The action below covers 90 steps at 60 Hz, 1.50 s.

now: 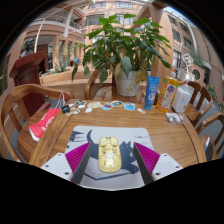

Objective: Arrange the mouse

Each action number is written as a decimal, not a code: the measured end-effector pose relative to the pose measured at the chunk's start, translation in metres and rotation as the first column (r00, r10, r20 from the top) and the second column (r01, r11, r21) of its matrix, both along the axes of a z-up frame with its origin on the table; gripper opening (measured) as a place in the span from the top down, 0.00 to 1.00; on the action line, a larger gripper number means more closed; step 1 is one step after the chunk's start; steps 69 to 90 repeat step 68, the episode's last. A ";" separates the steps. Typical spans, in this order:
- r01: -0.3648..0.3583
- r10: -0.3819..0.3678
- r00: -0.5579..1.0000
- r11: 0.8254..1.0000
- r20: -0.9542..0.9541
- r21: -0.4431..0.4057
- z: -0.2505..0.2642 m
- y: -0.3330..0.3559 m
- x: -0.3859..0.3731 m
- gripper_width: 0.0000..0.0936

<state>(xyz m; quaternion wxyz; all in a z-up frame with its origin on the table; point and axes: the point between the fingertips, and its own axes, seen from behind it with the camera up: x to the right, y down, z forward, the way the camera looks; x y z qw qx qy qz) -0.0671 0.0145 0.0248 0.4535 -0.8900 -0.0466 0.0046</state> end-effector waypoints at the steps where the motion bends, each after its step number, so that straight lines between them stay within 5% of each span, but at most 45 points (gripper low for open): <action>1: 0.002 -0.002 1.000 1.000 0.000 0.008 0.005 -0.003 0.001 0.07; 35: 0.010 -0.016 1.000 0.977 0.027 0.212 0.171 -0.163 -0.008 0.09; 90: 0.007 -0.013 0.999 0.980 0.033 0.199 0.175 -0.223 -0.009 0.09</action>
